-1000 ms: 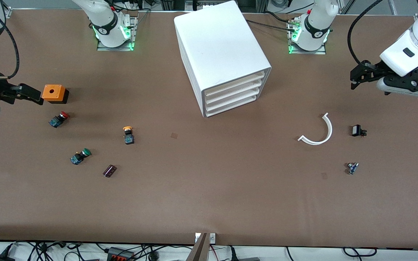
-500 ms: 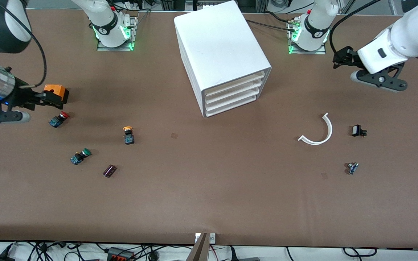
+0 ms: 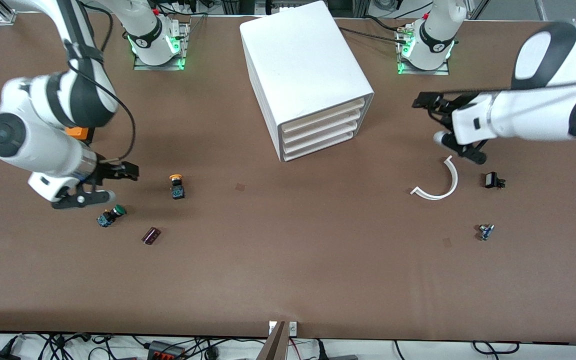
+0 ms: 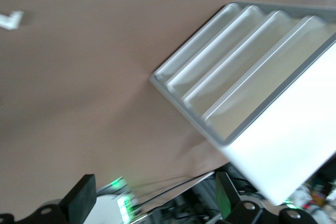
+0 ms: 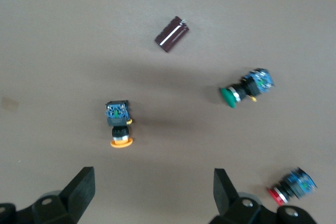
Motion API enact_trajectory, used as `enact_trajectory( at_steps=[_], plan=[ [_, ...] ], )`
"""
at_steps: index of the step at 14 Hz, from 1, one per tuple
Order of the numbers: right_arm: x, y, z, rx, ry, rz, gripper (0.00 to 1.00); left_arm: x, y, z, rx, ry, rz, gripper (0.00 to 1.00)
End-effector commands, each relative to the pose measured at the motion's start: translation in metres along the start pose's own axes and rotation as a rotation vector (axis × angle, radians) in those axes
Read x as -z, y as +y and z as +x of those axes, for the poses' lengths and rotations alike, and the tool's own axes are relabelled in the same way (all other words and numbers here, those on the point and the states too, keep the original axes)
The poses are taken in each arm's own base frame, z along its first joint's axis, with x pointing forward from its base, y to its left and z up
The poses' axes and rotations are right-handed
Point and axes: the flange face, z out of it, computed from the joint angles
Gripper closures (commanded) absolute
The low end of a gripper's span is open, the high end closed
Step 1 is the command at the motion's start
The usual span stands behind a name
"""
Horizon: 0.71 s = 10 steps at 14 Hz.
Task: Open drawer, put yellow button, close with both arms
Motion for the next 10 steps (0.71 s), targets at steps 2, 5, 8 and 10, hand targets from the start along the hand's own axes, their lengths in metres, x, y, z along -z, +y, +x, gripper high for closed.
enact_trajectory(
  at_steps=[2, 5, 8, 10],
  plan=[
    [-0.066, -0.02, 0.019, -0.002, -0.04, 0.003, 0.0, -0.041, -0.015, 0.057, -0.037, 0.011, -0.201, 0.0],
    [-0.099, -0.049, 0.024, 0.017, -0.06, -0.003, 0.0, -0.079, -0.029, 0.085, -0.165, 0.018, -0.384, 0.0],
    [-0.127, -0.062, 0.029, 0.008, -0.053, -0.011, 0.0, -0.119, -0.031, 0.087, -0.218, 0.009, -0.517, 0.0],
    [-0.145, -0.074, 0.031, 0.017, -0.054, -0.018, 0.0, -0.139, -0.035, 0.085, -0.25, 0.057, -0.588, 0.0]
  ],
)
